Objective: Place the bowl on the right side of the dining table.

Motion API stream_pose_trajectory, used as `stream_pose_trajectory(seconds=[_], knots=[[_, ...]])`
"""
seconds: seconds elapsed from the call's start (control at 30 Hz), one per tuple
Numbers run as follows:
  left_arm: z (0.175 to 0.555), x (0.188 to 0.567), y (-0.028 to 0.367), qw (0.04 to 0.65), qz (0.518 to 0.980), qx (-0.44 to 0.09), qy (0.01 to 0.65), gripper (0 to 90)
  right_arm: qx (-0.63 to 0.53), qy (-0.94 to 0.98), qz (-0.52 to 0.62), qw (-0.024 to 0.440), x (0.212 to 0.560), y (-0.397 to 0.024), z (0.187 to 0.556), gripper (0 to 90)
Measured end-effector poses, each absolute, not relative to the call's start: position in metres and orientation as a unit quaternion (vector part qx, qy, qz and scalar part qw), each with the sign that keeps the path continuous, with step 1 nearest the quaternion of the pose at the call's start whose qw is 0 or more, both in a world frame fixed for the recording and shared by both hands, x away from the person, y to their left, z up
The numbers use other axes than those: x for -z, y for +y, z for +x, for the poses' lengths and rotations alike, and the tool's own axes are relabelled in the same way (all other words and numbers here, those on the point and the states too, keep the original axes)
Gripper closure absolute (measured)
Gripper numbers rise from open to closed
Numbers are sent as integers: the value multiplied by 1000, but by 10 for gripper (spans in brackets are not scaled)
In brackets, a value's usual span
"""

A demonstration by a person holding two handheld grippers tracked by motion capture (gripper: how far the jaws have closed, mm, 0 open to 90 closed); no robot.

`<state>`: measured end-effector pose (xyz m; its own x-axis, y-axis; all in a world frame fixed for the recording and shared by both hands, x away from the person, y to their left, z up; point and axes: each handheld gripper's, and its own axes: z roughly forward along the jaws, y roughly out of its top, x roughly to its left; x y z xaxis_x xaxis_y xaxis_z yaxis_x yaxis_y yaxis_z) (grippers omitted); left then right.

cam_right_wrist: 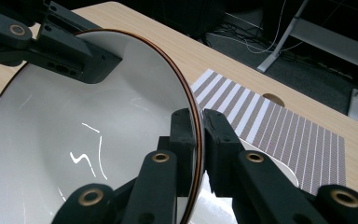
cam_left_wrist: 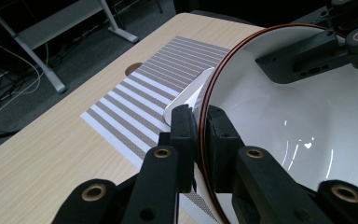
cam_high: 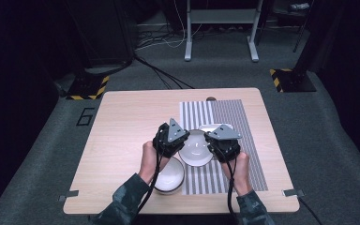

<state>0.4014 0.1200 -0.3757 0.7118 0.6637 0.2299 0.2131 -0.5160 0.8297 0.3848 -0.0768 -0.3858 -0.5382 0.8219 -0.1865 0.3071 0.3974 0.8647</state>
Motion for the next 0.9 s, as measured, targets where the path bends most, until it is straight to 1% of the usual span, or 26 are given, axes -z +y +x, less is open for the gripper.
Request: stream_pose_trajectory(seconds=[0.4, 0.77, 0.9], knots=[[414, 373, 111, 409, 832, -268, 264, 828, -409, 772, 375, 312, 386, -84, 395, 827], [435, 368, 101, 403, 840, -247, 264, 825, -413, 764, 392, 302, 387, -93, 409, 829], [440, 367, 95, 399, 843, -249, 261, 825, -413, 762, 398, 300, 387, -98, 414, 829]])
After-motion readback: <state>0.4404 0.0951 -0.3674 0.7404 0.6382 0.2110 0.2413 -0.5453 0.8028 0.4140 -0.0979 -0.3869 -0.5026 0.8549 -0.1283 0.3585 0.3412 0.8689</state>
